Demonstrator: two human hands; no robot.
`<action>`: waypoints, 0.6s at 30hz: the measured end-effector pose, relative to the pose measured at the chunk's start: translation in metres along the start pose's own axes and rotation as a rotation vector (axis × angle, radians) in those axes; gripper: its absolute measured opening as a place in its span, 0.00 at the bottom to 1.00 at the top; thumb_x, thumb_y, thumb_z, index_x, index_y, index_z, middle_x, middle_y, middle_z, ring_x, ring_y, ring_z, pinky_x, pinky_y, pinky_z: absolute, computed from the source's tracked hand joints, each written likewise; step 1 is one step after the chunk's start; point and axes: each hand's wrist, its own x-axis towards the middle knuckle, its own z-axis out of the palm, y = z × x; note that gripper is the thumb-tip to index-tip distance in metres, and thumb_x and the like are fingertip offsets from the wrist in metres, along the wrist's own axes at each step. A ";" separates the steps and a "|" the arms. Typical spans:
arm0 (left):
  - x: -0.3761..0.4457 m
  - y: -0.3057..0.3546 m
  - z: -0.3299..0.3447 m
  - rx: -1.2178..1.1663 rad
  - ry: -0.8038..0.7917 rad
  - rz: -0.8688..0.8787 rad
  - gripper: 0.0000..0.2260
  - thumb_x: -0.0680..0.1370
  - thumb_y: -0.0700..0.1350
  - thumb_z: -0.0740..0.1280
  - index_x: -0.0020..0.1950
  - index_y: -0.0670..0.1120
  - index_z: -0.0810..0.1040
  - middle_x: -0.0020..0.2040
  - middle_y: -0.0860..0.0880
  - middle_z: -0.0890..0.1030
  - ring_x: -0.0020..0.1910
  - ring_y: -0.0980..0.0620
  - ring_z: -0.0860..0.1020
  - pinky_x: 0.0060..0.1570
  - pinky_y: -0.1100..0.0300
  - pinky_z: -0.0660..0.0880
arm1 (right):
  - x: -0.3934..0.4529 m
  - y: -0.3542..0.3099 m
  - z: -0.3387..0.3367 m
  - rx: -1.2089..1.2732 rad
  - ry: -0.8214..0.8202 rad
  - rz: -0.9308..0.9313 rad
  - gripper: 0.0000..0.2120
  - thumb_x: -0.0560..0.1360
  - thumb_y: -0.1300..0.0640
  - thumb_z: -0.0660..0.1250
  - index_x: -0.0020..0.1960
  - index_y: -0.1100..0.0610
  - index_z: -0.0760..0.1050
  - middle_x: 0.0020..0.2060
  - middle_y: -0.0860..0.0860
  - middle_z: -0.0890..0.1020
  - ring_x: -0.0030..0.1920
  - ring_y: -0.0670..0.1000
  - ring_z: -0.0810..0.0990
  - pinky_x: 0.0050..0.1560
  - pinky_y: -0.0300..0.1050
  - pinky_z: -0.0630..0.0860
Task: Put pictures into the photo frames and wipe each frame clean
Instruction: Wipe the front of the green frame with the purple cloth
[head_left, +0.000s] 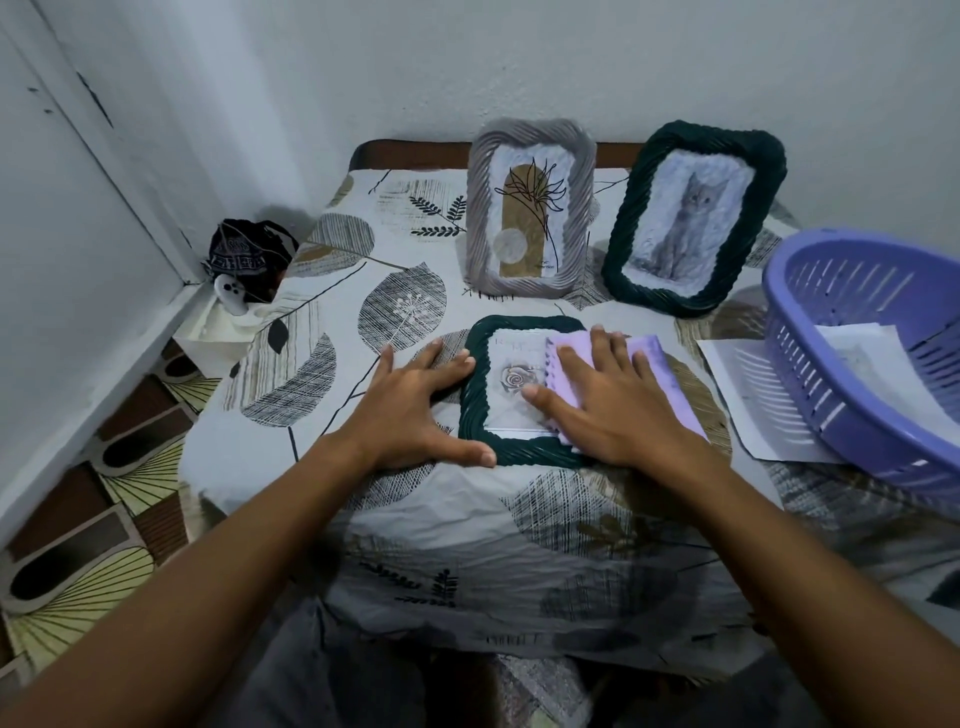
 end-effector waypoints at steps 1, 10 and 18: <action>0.000 0.000 0.000 0.004 0.000 -0.001 0.60 0.49 0.84 0.57 0.76 0.53 0.62 0.76 0.56 0.60 0.77 0.59 0.49 0.74 0.44 0.36 | -0.009 0.001 0.001 0.008 0.000 -0.013 0.46 0.67 0.24 0.36 0.78 0.48 0.46 0.77 0.58 0.40 0.77 0.57 0.37 0.75 0.57 0.38; 0.001 -0.001 0.000 0.000 0.003 0.002 0.61 0.48 0.84 0.57 0.76 0.53 0.62 0.76 0.56 0.60 0.76 0.60 0.49 0.74 0.45 0.35 | -0.072 -0.004 0.008 -0.006 0.019 -0.072 0.48 0.64 0.26 0.28 0.78 0.46 0.48 0.78 0.54 0.40 0.77 0.52 0.37 0.75 0.50 0.38; 0.001 -0.001 -0.001 0.013 -0.001 0.015 0.60 0.50 0.83 0.57 0.76 0.53 0.61 0.76 0.56 0.60 0.77 0.59 0.48 0.73 0.43 0.36 | 0.006 -0.005 -0.008 -0.014 0.026 0.025 0.44 0.69 0.27 0.34 0.78 0.49 0.50 0.77 0.60 0.44 0.77 0.62 0.40 0.75 0.61 0.43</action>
